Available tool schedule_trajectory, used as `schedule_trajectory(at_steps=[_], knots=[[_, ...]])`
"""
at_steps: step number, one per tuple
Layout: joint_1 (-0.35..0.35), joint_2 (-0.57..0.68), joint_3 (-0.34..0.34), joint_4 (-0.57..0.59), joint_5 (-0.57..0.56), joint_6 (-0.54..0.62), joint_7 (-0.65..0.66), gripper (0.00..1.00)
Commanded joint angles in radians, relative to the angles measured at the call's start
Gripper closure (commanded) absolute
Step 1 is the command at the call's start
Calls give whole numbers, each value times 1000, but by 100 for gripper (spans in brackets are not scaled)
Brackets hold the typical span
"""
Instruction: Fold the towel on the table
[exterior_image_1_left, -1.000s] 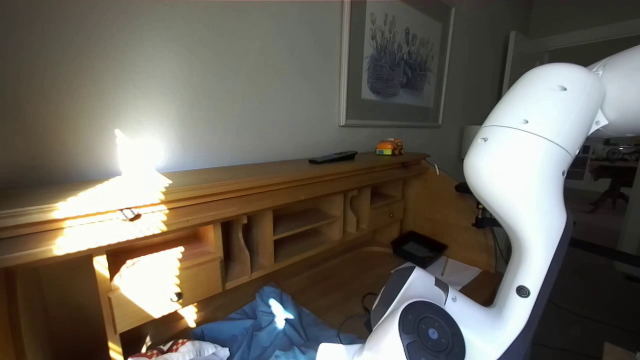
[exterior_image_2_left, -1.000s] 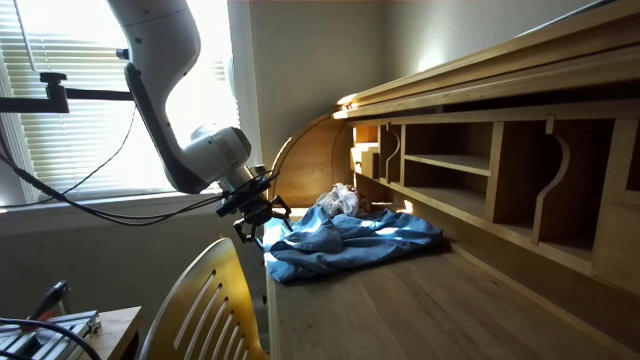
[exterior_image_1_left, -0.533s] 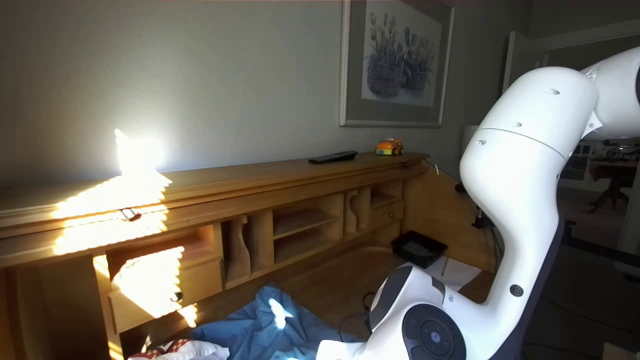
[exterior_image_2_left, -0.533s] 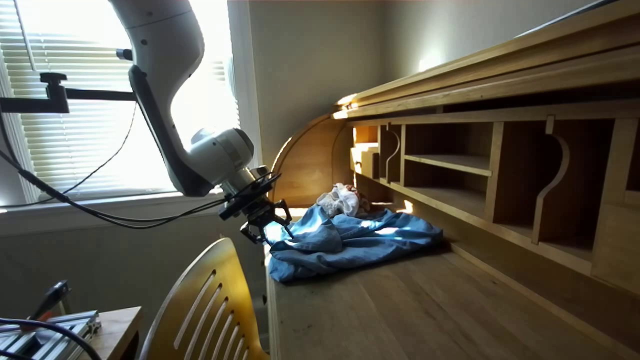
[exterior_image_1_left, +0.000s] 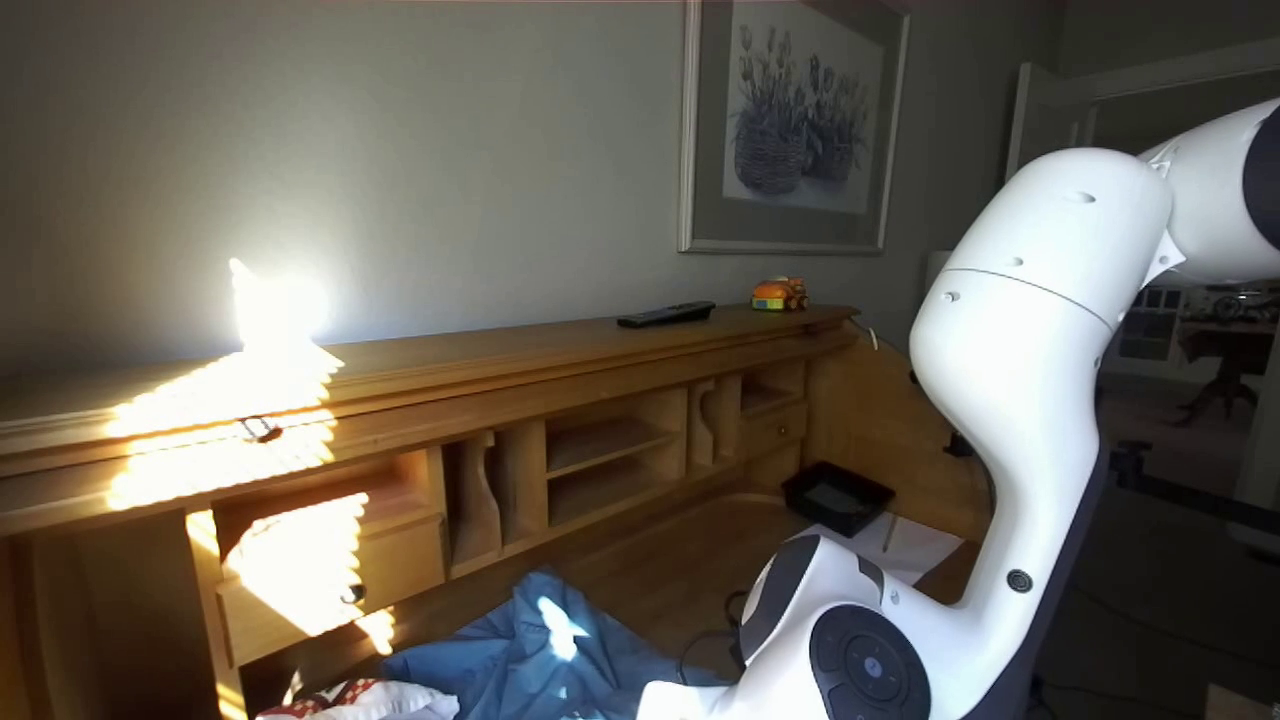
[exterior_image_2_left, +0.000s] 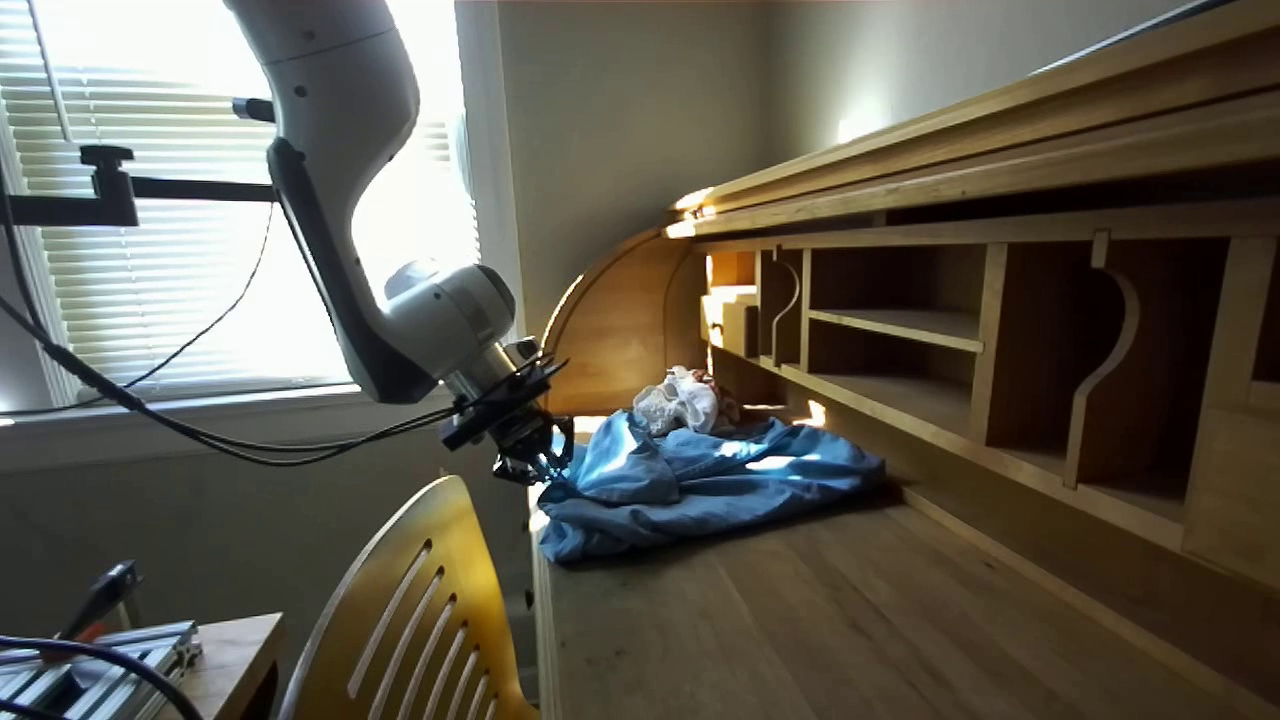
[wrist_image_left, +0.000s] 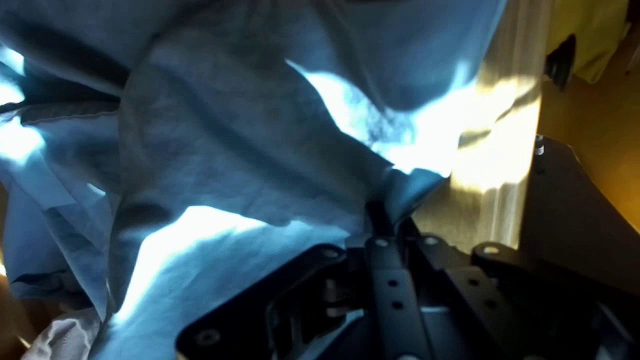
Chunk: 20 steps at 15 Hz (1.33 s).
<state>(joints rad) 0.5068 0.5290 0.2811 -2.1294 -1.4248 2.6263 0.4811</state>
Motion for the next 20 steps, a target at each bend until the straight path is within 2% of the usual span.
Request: schedule_trajectory(at_steps=[1, 2, 5, 12, 13, 17, 20], knots=[[-28, 45, 12, 23, -76, 75, 21, 100], [-32, 47, 16, 23, -81, 93, 10, 99], [-69, 42, 63, 0, 1, 205, -118, 99], [-149, -1, 177, -103, 382, 297, -561, 99], [-207, 3, 242, -105, 419, 287, -619, 99], [-355, -17, 386, -86, 556, 233, -829, 99], [-546, -12, 563, -69, 699, 154, -1051, 99]])
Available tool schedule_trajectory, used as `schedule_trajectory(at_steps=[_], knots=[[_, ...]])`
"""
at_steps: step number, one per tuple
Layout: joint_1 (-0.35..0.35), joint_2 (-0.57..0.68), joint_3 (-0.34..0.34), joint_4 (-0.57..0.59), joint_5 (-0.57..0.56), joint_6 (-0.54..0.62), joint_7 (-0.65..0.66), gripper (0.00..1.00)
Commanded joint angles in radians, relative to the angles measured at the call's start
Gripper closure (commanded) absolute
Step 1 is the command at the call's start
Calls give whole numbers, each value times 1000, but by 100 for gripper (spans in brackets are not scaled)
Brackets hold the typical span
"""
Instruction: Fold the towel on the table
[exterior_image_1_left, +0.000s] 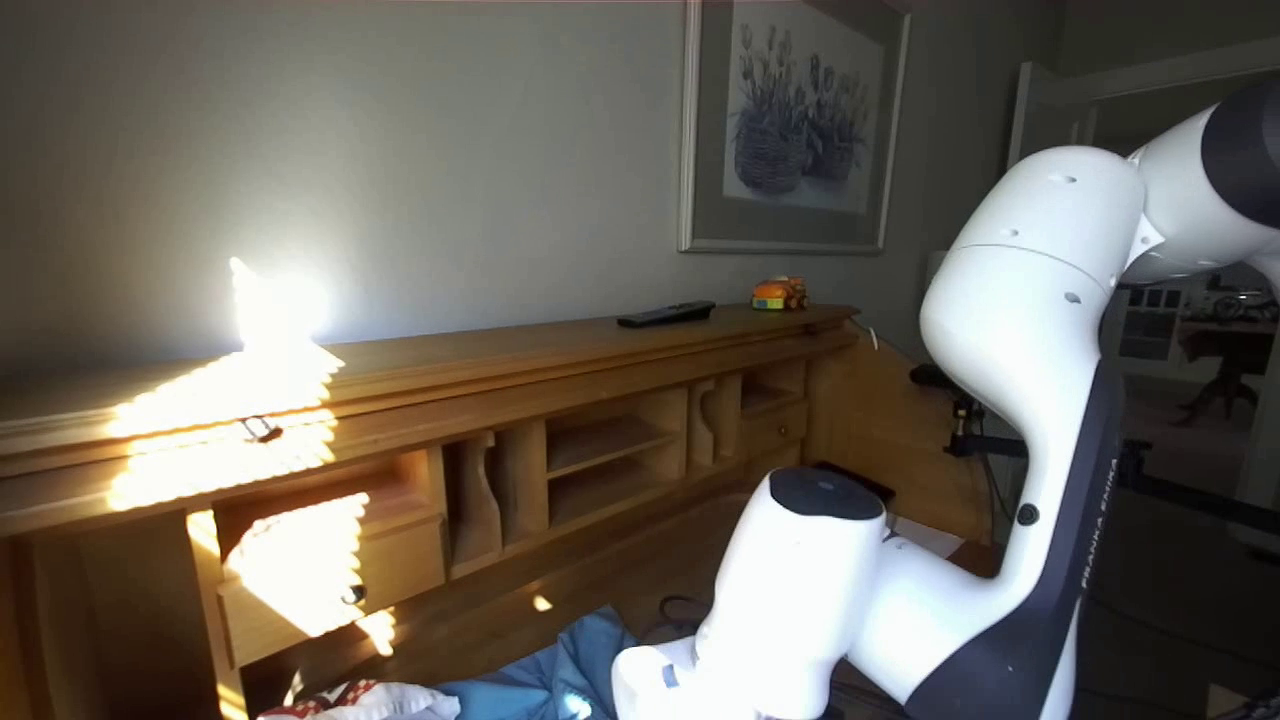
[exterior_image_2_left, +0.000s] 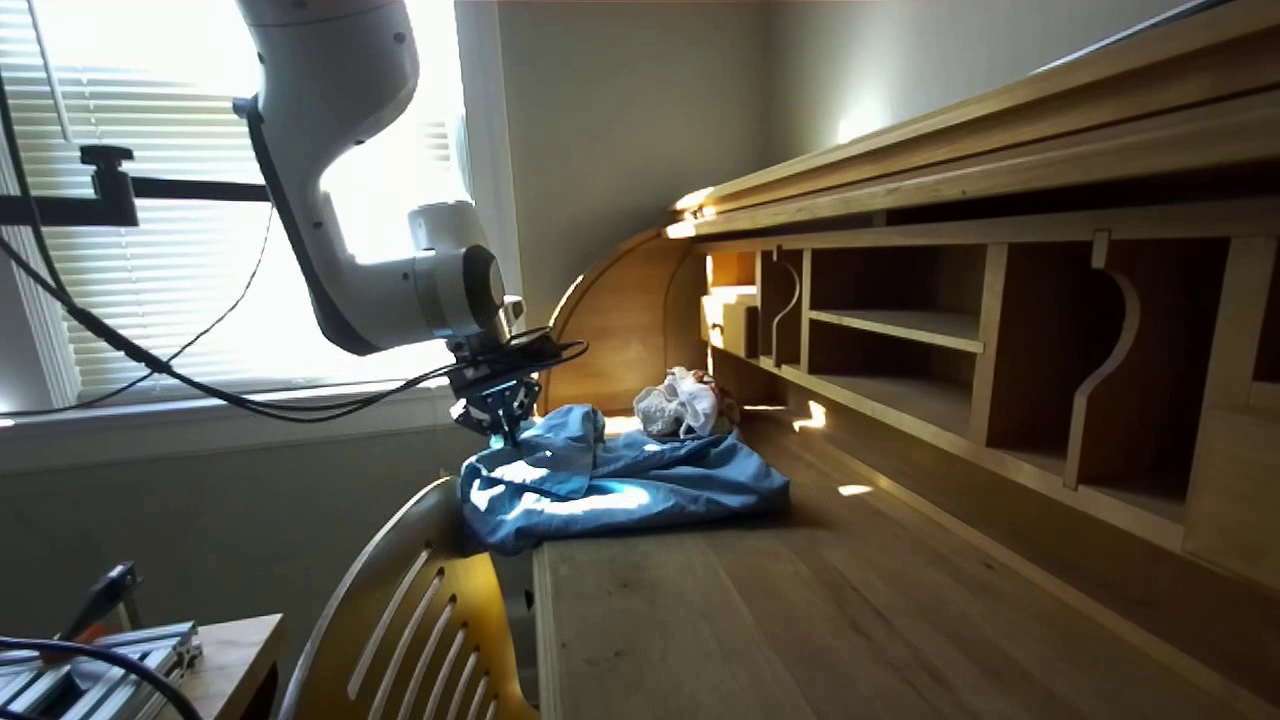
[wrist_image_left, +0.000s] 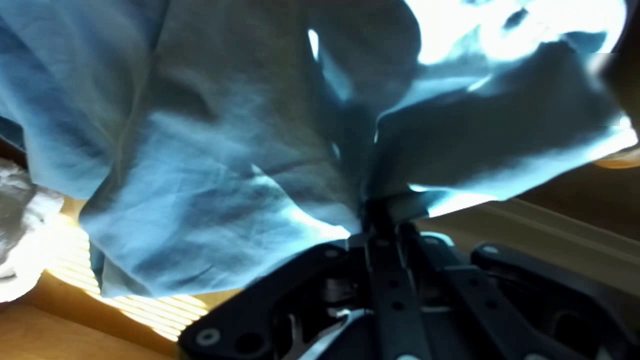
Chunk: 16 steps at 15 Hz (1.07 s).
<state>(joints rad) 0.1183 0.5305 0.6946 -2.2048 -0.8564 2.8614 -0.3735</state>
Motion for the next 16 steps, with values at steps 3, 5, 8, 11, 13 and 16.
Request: schedule_trajectory(at_steps=[3, 5, 8, 11, 13, 16], knots=[[-335, -6, 317, 61, 266, -211, -387, 99], [-332, -60, 293, 103, 422, -245, -533, 99], [-299, -130, 207, 178, 521, -335, -657, 99], [-231, -182, 65, 227, 515, -378, -718, 99], [-152, -208, -64, 247, 445, -390, -730, 99], [-15, -203, -253, 269, 338, -343, -713, 99]])
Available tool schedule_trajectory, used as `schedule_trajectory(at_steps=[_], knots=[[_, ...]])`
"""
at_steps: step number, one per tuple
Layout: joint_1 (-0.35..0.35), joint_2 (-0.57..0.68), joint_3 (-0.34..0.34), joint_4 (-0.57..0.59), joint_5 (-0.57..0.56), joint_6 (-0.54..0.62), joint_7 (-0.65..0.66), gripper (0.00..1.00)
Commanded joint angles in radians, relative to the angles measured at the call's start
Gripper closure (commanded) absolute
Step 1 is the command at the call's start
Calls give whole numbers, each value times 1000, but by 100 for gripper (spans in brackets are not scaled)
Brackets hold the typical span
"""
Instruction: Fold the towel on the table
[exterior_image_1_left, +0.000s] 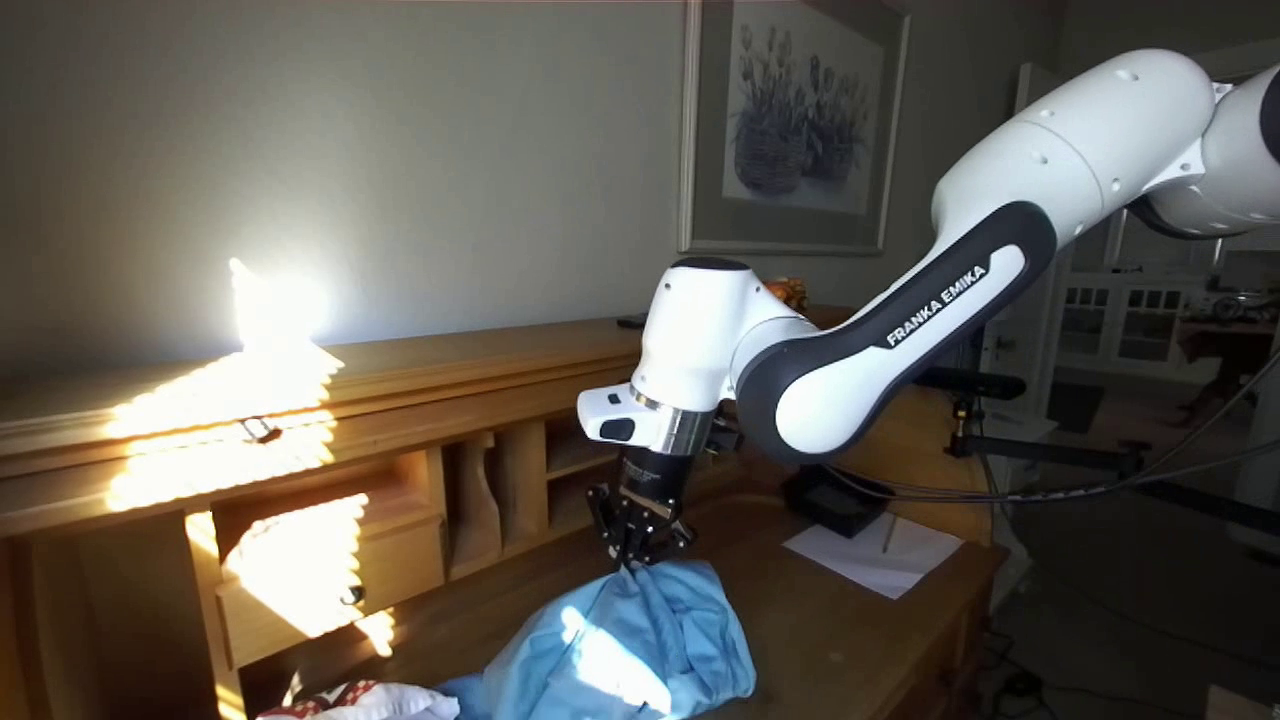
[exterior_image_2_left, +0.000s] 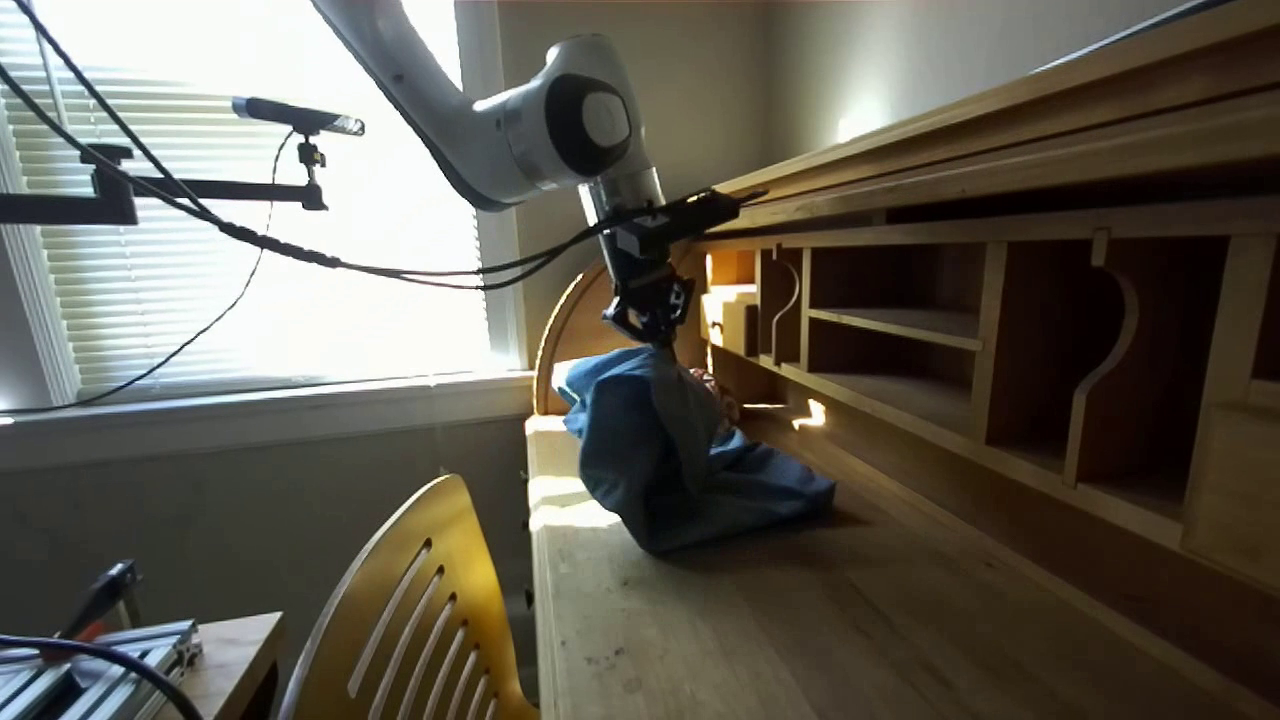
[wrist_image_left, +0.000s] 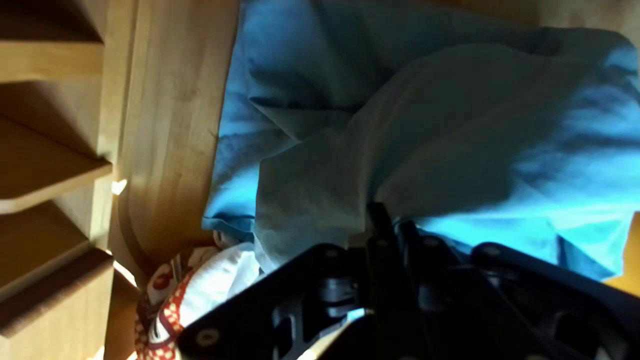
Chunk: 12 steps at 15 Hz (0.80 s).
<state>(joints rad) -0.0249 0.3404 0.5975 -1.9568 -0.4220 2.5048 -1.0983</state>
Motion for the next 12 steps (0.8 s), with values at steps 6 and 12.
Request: schedule_trajectory(at_steps=[6, 12], knots=[[311, 41, -342, 46, -273, 66, 111, 99], [402, 78, -445, 69, -590, 145, 381, 99]])
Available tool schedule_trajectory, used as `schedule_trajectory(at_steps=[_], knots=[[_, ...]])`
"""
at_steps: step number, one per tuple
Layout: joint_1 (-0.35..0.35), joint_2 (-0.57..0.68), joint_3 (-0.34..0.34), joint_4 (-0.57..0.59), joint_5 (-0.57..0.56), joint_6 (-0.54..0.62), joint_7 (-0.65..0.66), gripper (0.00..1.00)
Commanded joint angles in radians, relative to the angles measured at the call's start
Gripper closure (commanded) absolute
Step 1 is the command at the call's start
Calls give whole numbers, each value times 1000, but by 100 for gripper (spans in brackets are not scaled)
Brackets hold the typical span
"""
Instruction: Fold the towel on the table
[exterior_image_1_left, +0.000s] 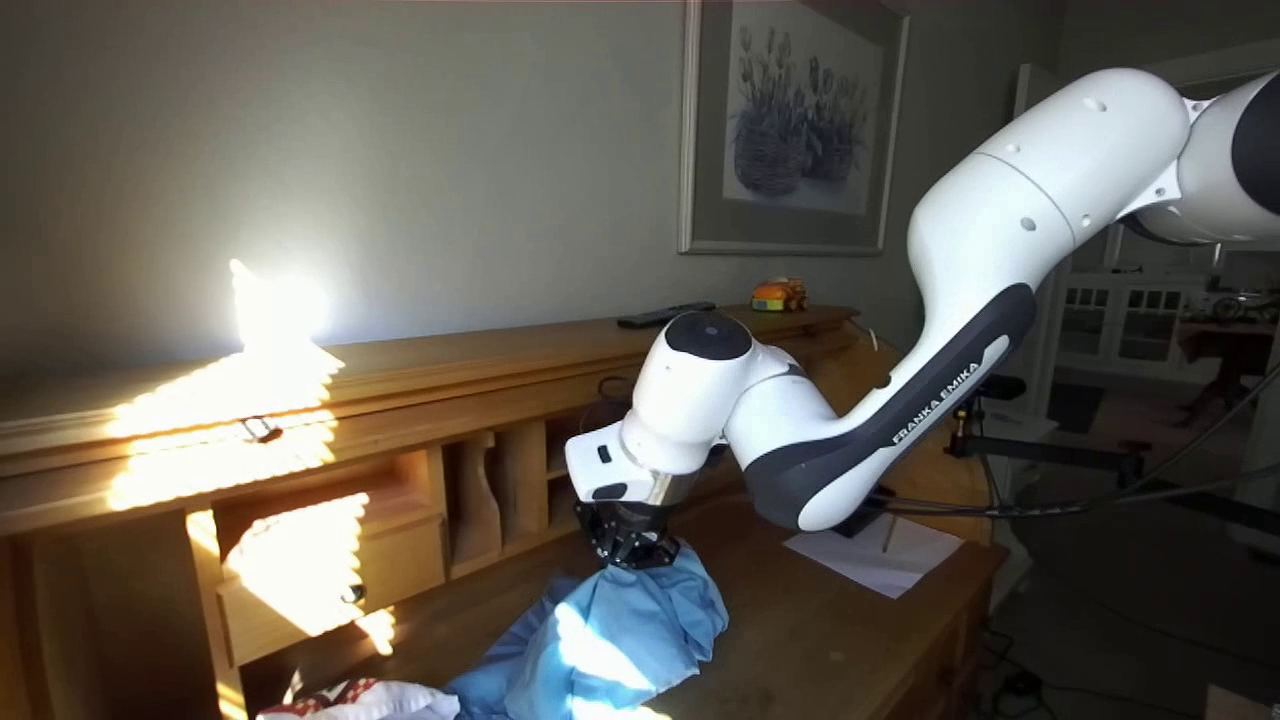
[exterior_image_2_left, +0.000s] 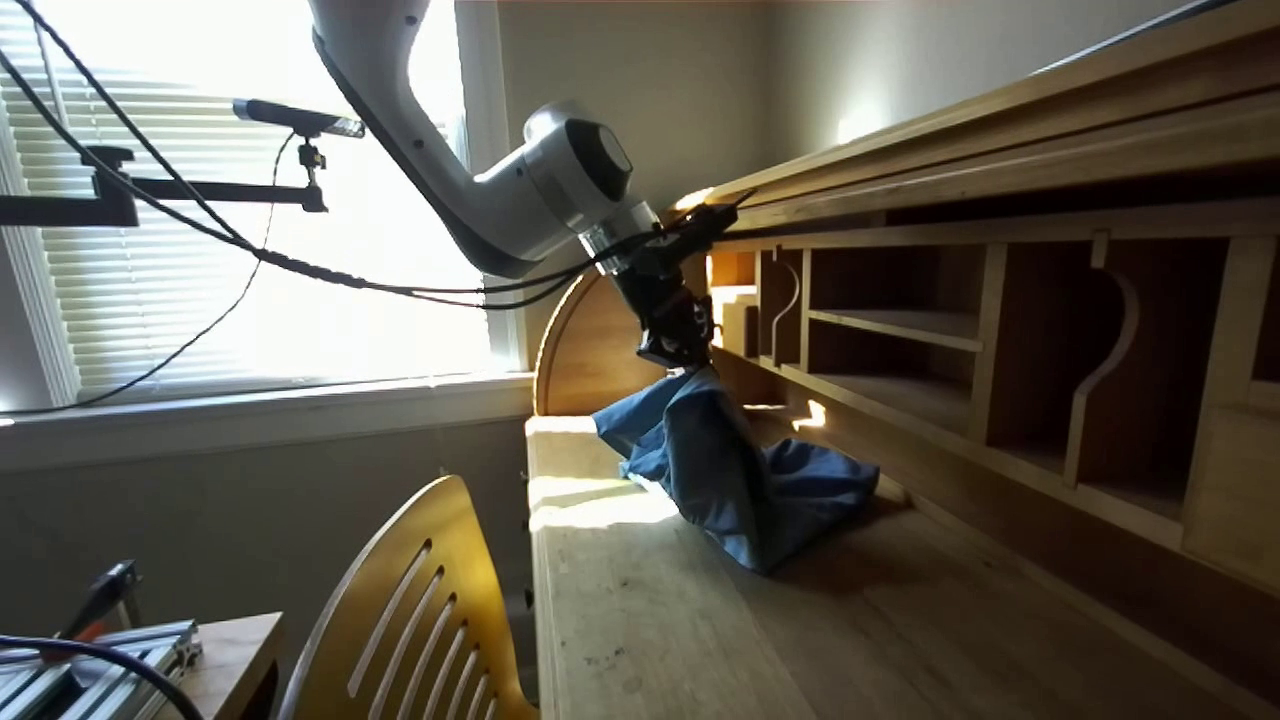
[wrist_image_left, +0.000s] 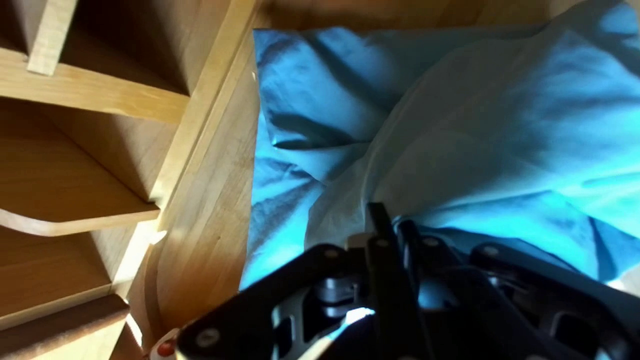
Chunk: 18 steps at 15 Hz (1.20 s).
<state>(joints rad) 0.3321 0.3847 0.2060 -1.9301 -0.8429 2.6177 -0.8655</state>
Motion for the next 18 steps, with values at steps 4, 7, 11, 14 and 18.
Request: schedule_trajectory(at_steps=[4, 7, 11, 14, 18], knots=[[97, 88, -113, 86, -408, 51, 393, 99], [135, 139, -145, 121, -537, 46, 554, 99], [106, 196, -104, 158, -673, 32, 681, 99], [92, 235, -83, 181, -757, 38, 729, 99], [78, 278, -61, 208, -829, 37, 772, 99]])
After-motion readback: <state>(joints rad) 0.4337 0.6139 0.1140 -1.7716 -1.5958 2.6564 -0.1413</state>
